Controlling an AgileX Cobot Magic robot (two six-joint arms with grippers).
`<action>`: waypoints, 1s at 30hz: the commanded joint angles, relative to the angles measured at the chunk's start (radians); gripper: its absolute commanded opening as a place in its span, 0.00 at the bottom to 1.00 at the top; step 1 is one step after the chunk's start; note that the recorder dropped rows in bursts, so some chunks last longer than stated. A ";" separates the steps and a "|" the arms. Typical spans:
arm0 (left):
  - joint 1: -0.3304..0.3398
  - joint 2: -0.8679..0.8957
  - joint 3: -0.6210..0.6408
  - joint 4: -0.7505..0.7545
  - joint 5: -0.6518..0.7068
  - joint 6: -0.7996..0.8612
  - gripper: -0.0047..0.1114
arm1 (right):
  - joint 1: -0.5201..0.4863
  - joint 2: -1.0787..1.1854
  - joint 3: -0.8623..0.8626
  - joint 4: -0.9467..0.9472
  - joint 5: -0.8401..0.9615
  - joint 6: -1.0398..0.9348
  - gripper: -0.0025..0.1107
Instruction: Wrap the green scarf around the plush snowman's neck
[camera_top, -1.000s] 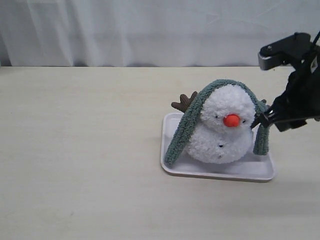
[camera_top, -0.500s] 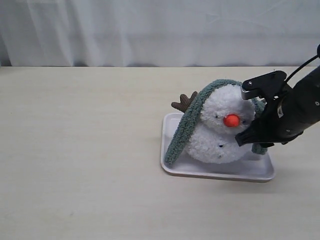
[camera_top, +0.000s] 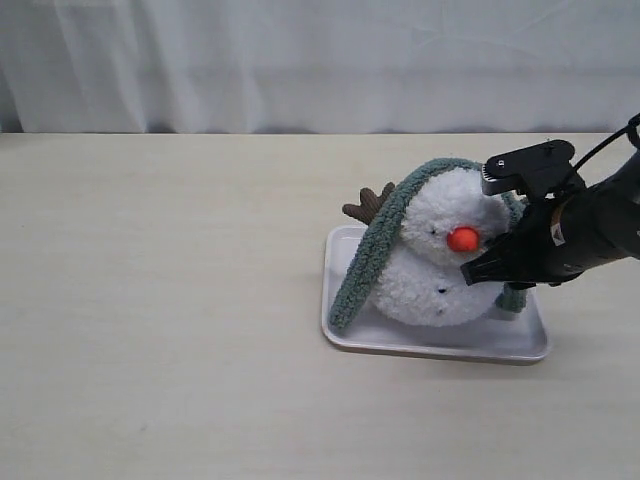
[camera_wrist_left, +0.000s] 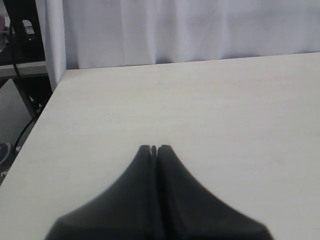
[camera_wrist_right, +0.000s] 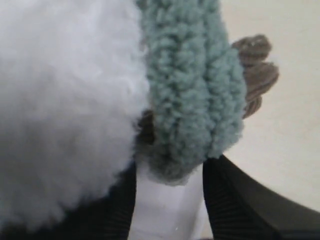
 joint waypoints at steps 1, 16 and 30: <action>-0.007 -0.002 0.002 0.002 -0.012 -0.003 0.04 | -0.002 0.003 0.007 -0.125 -0.034 0.155 0.35; -0.007 -0.002 0.002 0.002 -0.012 -0.003 0.04 | 0.000 -0.034 0.038 -0.176 -0.012 0.207 0.06; -0.007 -0.002 0.002 0.002 -0.012 -0.003 0.04 | -0.002 -0.179 -0.028 0.454 0.275 -0.358 0.06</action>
